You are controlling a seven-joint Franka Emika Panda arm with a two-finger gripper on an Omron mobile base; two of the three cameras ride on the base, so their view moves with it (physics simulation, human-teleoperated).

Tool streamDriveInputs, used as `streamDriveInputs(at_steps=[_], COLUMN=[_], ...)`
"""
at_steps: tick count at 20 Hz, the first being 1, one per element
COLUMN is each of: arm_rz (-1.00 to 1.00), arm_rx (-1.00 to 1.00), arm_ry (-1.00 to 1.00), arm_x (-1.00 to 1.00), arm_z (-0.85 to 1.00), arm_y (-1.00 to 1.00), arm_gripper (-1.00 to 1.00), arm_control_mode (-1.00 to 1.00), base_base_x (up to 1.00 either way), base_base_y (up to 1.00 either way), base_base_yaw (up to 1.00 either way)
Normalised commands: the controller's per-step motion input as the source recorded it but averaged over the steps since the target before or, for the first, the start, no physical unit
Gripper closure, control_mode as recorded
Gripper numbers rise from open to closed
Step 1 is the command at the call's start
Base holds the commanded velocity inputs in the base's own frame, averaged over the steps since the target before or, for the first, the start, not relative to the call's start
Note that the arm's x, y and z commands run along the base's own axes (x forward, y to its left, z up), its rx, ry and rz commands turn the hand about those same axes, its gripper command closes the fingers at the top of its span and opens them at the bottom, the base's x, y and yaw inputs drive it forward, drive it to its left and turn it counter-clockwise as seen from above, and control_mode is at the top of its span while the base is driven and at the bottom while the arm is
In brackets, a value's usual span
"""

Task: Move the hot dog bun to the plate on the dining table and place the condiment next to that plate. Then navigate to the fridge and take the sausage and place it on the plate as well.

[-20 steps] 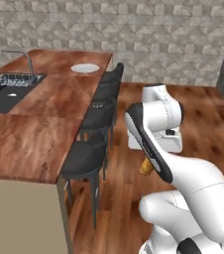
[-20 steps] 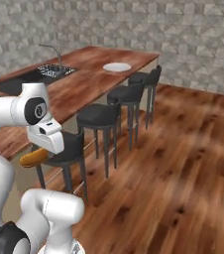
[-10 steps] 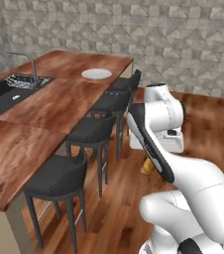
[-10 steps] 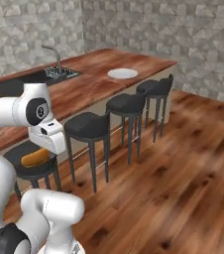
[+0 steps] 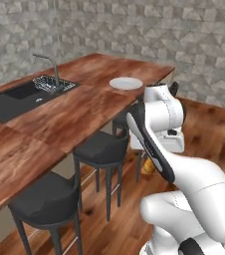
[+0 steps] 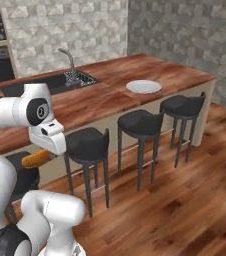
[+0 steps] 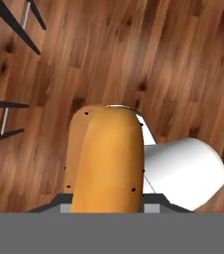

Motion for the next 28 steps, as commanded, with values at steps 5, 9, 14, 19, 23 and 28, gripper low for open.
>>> streamDriveInputs(at_steps=[5,9,14,19,23,28], arm_rz=[0.0,0.0,0.0,0.0,0.0,0.0], arm_rx=[0.0,0.0,0.0,0.0,0.0,0.0], arm_ry=[0.0,0.0,0.0,0.0,0.0,0.0], arm_x=[0.0,0.0,0.0,0.0,0.0,0.0], arm_z=[0.0,0.0,0.0,0.0,0.0,0.0], arm_y=[0.0,0.0,0.0,0.0,0.0,0.0], arm_gripper=[1.0,1.0,1.0,1.0,1.0,1.0], arm_control_mode=[1.0,1.0,1.0,1.0,1.0,1.0], base_base_x=[0.84,0.79,0.68,0.65,0.63,0.63], base_base_y=[-0.93,-0.98,-1.0,-1.0,-0.99,-0.96], base_base_yaw=[0.4,0.4,0.4,0.39,0.41,0.42])
